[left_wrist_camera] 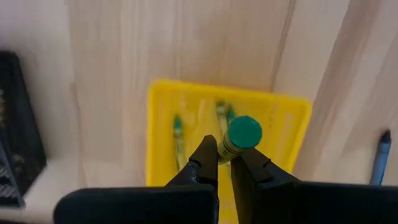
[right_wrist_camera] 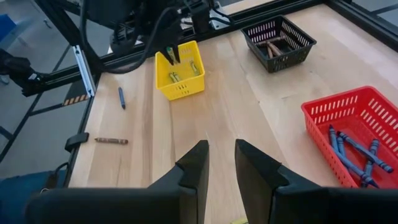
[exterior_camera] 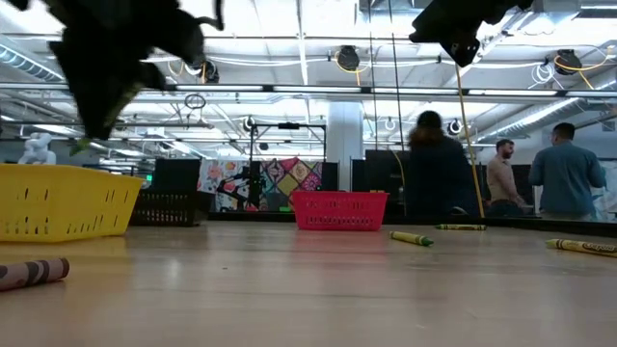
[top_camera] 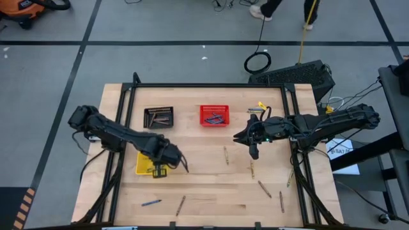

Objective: Sort crayons
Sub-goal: Put the green crayon into the yellow bin

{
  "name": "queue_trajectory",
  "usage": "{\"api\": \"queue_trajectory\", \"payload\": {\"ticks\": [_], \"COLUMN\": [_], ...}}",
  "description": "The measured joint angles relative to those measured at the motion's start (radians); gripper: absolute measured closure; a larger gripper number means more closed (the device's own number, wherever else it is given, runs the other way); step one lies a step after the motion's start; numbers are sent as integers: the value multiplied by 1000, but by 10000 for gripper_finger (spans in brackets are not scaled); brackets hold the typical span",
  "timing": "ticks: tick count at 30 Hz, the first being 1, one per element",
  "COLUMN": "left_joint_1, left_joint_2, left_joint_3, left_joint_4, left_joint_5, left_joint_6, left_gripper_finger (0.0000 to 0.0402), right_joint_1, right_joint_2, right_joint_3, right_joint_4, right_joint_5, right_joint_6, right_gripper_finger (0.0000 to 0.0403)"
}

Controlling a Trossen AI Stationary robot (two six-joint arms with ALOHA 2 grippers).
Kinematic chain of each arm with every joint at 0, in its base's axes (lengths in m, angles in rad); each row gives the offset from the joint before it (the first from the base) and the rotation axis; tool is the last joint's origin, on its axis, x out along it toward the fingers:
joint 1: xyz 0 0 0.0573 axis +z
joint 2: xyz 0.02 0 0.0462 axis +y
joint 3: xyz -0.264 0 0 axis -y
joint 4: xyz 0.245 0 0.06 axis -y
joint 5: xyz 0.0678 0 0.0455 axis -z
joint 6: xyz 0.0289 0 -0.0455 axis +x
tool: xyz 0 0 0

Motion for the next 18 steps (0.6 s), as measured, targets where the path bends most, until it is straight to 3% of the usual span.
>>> {"api": "queue_trajectory", "payload": {"ticks": [7, 18], "left_joint_1": [-58, -57], "left_joint_2": [1, 2], "left_joint_3": [-98, -248], "left_joint_4": [-4, 52], "left_joint_5": [16, 76], "left_joint_6": [-36, -38], "left_gripper_finger": [390, 388], "right_joint_1": [0, 0], "right_joint_2": [0, 0], "right_joint_3": [0, 0], "right_joint_4": [2, 2], "right_joint_5": [1, 2], "right_joint_6": [0, -1], "right_gripper_finger": [337, 337]}}
